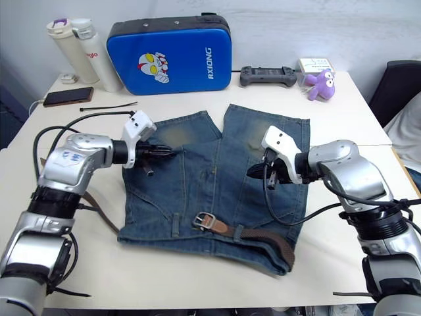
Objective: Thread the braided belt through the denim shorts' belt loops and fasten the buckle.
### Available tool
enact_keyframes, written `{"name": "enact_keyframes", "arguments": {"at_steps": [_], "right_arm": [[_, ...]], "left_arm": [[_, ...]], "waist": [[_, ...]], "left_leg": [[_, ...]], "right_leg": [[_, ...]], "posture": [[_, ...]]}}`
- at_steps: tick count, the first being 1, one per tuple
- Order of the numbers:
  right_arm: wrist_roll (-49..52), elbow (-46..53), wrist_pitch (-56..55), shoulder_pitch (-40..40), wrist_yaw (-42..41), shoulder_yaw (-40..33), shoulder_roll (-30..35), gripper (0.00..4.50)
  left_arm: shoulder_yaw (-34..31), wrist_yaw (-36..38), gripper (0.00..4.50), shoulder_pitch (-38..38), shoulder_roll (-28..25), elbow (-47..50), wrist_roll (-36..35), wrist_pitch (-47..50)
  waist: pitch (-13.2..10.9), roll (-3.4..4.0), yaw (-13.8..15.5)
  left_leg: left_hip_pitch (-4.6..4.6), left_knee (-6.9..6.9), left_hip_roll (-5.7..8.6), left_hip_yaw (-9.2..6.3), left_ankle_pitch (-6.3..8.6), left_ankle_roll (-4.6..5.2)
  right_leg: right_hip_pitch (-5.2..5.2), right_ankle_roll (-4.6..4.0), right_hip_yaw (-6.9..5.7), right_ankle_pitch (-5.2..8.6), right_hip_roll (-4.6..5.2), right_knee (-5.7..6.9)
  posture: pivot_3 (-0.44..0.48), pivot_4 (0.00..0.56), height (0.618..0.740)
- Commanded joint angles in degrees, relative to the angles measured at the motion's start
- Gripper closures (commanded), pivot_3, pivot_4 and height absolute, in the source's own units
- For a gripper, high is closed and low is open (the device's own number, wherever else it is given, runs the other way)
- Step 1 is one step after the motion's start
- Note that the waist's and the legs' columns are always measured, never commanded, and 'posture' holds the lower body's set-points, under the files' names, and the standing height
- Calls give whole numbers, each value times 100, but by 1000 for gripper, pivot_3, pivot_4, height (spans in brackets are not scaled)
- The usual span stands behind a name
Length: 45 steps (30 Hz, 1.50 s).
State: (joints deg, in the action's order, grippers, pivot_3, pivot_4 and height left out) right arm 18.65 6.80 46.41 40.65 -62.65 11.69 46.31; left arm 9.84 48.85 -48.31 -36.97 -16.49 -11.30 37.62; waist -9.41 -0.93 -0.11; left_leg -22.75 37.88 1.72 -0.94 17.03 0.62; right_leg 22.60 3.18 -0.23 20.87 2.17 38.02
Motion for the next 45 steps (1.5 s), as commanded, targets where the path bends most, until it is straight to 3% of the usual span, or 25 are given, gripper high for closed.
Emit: {"name": "enact_keyframes", "arguments": {"at_steps": [1,7,10,19,25,29,34,35,37,39,40,41,45], "right_arm": [[176,410,218,5,196,-411,81,4500],[279,786,514,-279,431,-698,224,4500],[380,1035,725,-474,611,-908,256,4500],[638,1334,1003,-610,795,-1065,310,4500],[676,1227,1013,-577,807,-947,361,4500],[341,809,808,-512,905,-644,383,4500],[85,631,319,-614,437,-151,645,4500],[68,677,170,-669,266,-87,745,3987],[37,769,-164,-781,-8,-9,885,3571],[-182,901,-742,-987,-106,110,959,2819],[-305,909,-924,-1038,-20,120,947,2200],[-404,882,-1037,-1063,12,157,942,2007],[-784,684,-1530,-1084,-19,384,863,2007]], "left_arm": [[154,-354,4468,-828,306,-1886,689,-1329],[-62,-724,4468,-1629,785,-3628,898,-2211],[-382,-1096,4468,-1941,1158,-4276,745,-2186],[-383,-1091,4468,-1957,1456,-4800,1099,-2316],[-603,-376,1992,-1850,1165,-3946,858,-1754],[-753,262,191,-1522,666,-2276,475,-714],[-972,791,84,-743,23,33,-234,765],[-955,896,0,-555,-141,418,-334,1002],[-931,1042,0,-214,-437,1025,-503,1362],[-966,1128,0,174,-661,1576,-703,1642],[-966,1137,0,314,-734,1770,-772,1725],[-967,1127,0,414,-770,1923,-835,1791],[-955,939,0,517,-709,2179,-976,1932]], "waist": [[-1,-2,11],[-11,-18,21],[-13,-21,36],[-14,-23,33],[-14,-23,26],[-14,-23,-14],[-14,-21,-4],[-14,-22,-3],[-14,-21,-2],[-14,-21,-1],[-14,-21,-1],[-15,-22,2],[-15,-22,8]], "left_leg": [[-3,4,0,0,0,0],[-54,26,3,0,-1,2],[-55,28,4,1,-2,2],[-61,29,5,6,-6,-5],[-63,29,6,7,-6,-6],[-68,26,6,13,-8,-9],[-66,24,6,15,-9,-11],[-66,25,6,15,-9,-10],[-66,25,6,14,-9,-10],[-66,25,6,14,-9,-9],[-65,26,6,13,-9,-9],[-64,26,6,13,-9,-9],[-62,36,7,14,-12,-2]], "right_leg": [[2,0,-2,0,0,0],[45,4,-5,-2,3,43],[52,4,-5,-2,3,53],[69,4,-1,-2,3,71],[75,4,2,-2,3,74],[87,4,13,-2,2,84],[91,4,22,-2,1,89],[90,4,23,-2,1,87],[89,4,23,-2,1,86],[88,4,23,-2,1,86],[86,4,23,-2,1,85],[84,4,23,-2,1,86],[80,4,25,-2,2,77]], "posture": [[0,150,740],[0,150,740],[0,150,740],[0,150,740],[0,150,740],[0,150,740],[0,150,740],[0,150,740],[0,150,740],[0,150,740],[0,150,740],[0,150,740],[0,150,740]]}}
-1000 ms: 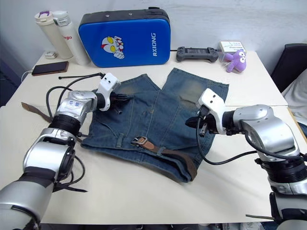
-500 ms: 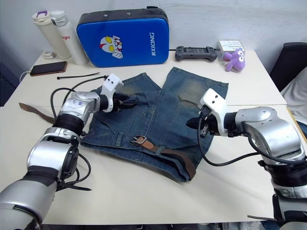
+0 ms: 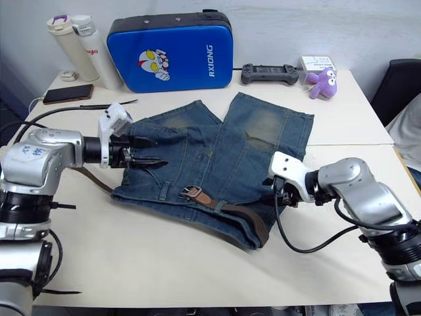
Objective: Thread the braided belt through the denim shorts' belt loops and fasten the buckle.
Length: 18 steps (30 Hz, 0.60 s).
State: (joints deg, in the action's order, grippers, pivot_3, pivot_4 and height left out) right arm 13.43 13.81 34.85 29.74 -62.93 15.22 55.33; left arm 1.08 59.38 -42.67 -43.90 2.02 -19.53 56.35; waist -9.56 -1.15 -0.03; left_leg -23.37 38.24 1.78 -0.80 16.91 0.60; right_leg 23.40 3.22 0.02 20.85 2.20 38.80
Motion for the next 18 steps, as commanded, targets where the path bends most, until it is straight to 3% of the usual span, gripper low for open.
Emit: {"name": "enact_keyframes", "arguments": {"at_steps": [1,10,13,17,18], "right_arm": [[-354,-74,-445,2,70,80,-101,2007],[-1137,-532,-937,-133,234,408,-282,2007],[-1101,-669,-1018,-120,333,225,-403,2804],[-1025,-518,-1241,-183,196,-34,-249,4465],[-1028,-507,-1303,-198,170,-95,-201,4465]], "left_arm": [[-50,-166,0,-48,17,356,-164,56],[142,-314,0,-43,36,335,-168,-109],[175,-329,0,-84,56,281,-164,-154],[201,-332,0,-100,60,228,-160,-223],[208,-336,0,-105,68,206,-156,-241]], "waist": [[0,0,-1],[0,0,-11],[1,-2,-12],[1,-2,-2],[1,-2,-2]], "left_leg": [[2,0,0,1,0,1],[8,-1,0,4,-1,-1],[12,4,0,3,-1,-1],[13,7,0,2,-1,0],[12,5,0,3,-2,0]], "right_leg": [[0,0,1,0,0,-1],[-3,0,3,0,-3,10],[-8,0,3,0,-3,8],[-10,0,3,0,-3,8],[-9,0,3,0,-3,9]], "posture": [[0,150,740],[0,150,740],[0,150,740],[0,150,740],[0,150,740]]}}
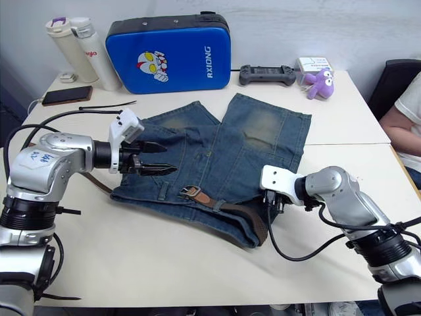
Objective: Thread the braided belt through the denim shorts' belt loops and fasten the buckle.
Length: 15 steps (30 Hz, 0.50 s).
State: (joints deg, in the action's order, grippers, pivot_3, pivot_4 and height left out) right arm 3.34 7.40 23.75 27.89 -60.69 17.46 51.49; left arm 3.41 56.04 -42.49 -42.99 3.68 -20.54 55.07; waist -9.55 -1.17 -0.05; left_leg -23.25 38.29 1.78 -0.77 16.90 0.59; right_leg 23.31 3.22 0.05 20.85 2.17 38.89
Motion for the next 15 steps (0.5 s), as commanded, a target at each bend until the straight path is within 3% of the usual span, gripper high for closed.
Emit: {"name": "enact_keyframes", "arguments": {"at_steps": [1,7,15], "right_arm": [[-62,133,-363,-23,-77,-378,264,4465],[-383,-490,-1874,404,-209,-559,610,4465],[-1766,-2936,-4128,1950,365,153,-1,4465]], "left_arm": [[-11,-5,0,-119,-16,22,-44,-141],[16,-25,0,-97,51,-34,-54,-213],[165,-35,0,-135,289,11,-109,-194]], "waist": [[0,0,0],[-1,1,-1],[-2,2,-34]], "left_leg": [[0,0,0,0,0,0],[-1,1,0,2,0,0],[2,0,-1,16,-2,-1]], "right_leg": [[0,0,0,0,0,0],[-1,0,0,0,0,-1],[6,0,11,0,-4,8]], "posture": [[0,150,740],[0,150,740],[0,150,740]]}}
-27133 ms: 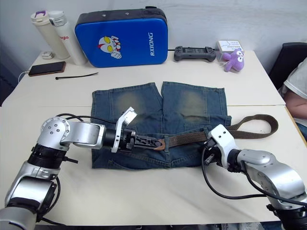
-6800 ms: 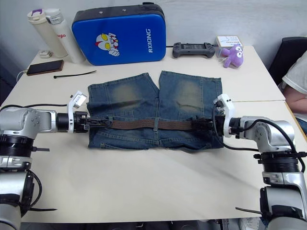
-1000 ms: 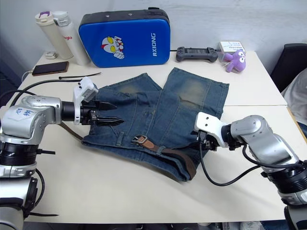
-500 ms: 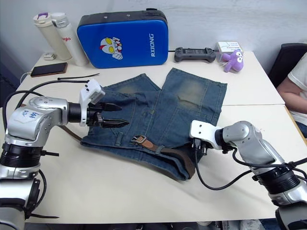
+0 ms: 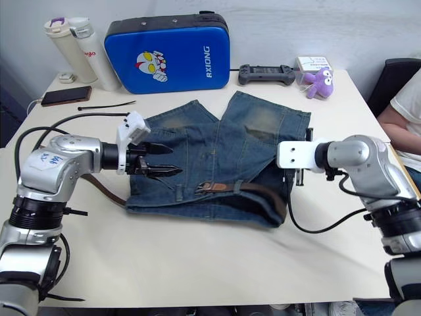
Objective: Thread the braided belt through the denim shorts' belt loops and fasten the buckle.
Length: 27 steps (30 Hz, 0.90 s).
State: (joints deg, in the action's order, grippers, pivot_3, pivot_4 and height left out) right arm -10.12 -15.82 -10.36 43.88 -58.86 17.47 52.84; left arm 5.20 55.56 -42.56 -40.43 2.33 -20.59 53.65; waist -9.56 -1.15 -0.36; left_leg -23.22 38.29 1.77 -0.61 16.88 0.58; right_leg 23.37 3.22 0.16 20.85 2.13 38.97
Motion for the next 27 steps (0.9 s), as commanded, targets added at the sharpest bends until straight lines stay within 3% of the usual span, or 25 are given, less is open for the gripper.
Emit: {"name": "enact_keyframes", "arguments": {"at_steps": [1,10,15,17,20,27], "right_arm": [[-572,-948,-951,549,269,221,-219,4465],[-1743,-3230,-2662,1506,1473,705,-428,4465],[-1887,-3707,-2944,1558,1866,673,-579,4465],[-1480,-3641,-2864,1403,1474,479,-619,4465],[-844,-3343,-2533,1195,677,210,-530,3477],[607,-1573,-915,828,-1089,-481,58,247]], "left_arm": [[7,27,0,-121,38,162,-108,-53],[54,124,0,255,-69,705,-394,223],[95,135,0,262,-89,785,-490,295],[102,170,0,245,-73,805,-572,338],[31,240,0,229,-91,821,-724,387],[-519,271,0,364,-381,777,-1110,575]], "waist": [[0,0,-4],[-1,1,-24],[-1,1,-50],[-1,1,-71],[-1,1,-93],[-12,20,-141]], "left_leg": [[-1,-2,0,5,-1,1],[-1,1,0,12,-2,0],[-1,2,0,14,-2,-1],[-1,2,0,15,-3,-2],[-1,2,-1,14,-3,-2],[0,2,-4,14,-4,-1]], "right_leg": [[2,0,3,0,0,0],[7,0,11,0,1,3],[7,0,13,0,0,10],[7,0,13,0,0,14],[6,0,12,0,-1,20],[6,0,13,0,-3,24]], "posture": [[0,150,740],[0,150,740],[0,150,740],[0,150,740],[0,150,740],[0,150,740]]}}
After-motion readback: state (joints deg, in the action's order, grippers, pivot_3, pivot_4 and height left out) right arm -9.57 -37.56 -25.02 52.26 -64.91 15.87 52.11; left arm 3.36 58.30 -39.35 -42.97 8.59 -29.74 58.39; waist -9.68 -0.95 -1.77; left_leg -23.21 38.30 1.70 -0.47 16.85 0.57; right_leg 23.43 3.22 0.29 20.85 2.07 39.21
